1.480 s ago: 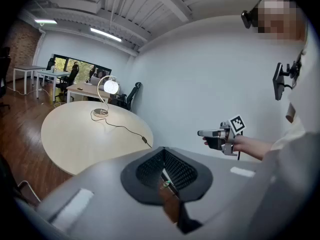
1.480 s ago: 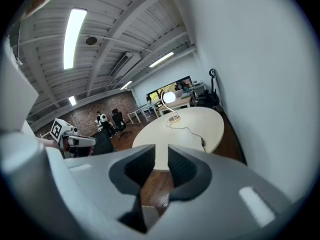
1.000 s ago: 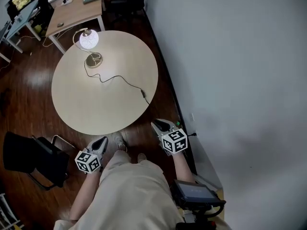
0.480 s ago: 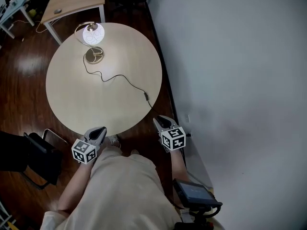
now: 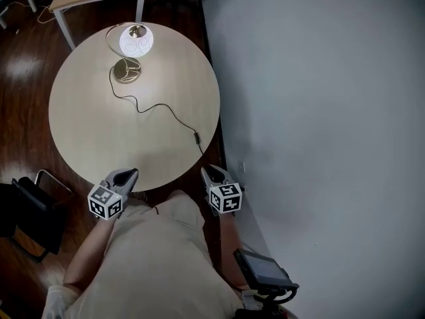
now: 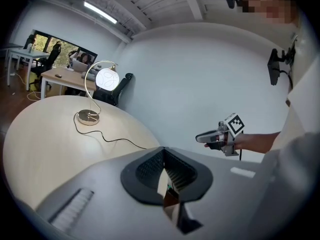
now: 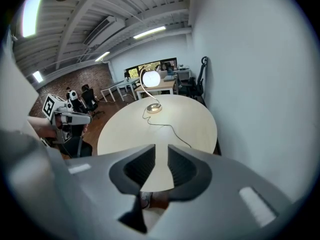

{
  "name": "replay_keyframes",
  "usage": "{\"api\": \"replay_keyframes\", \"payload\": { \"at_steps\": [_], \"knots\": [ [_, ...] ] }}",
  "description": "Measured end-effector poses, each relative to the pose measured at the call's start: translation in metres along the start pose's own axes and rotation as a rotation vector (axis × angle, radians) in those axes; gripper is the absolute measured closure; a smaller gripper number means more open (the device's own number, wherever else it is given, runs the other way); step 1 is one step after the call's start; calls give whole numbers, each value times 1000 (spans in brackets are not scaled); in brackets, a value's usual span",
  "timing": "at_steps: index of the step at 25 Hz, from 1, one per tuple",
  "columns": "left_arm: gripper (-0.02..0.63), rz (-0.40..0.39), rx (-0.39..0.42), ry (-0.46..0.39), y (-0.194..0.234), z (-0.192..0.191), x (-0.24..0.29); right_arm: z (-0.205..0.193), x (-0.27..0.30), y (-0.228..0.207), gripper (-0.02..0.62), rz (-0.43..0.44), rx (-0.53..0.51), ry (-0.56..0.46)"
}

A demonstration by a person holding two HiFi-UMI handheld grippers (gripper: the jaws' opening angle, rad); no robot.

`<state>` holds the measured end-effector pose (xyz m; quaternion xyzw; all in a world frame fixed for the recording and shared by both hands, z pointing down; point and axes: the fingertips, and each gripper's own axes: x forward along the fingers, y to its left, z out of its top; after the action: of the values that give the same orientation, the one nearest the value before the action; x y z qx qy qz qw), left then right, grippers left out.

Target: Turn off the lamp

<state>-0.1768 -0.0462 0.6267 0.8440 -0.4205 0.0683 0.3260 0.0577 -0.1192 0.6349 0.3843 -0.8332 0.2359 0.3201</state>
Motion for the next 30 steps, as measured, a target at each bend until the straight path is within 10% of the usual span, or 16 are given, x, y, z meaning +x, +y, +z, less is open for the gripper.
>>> {"api": "replay_keyframes", "payload": {
  "at_steps": [30],
  "knots": [
    [606,269,-58,4,16,66,42,-63,184,-123,442,129,-41,282]
  ]
}}
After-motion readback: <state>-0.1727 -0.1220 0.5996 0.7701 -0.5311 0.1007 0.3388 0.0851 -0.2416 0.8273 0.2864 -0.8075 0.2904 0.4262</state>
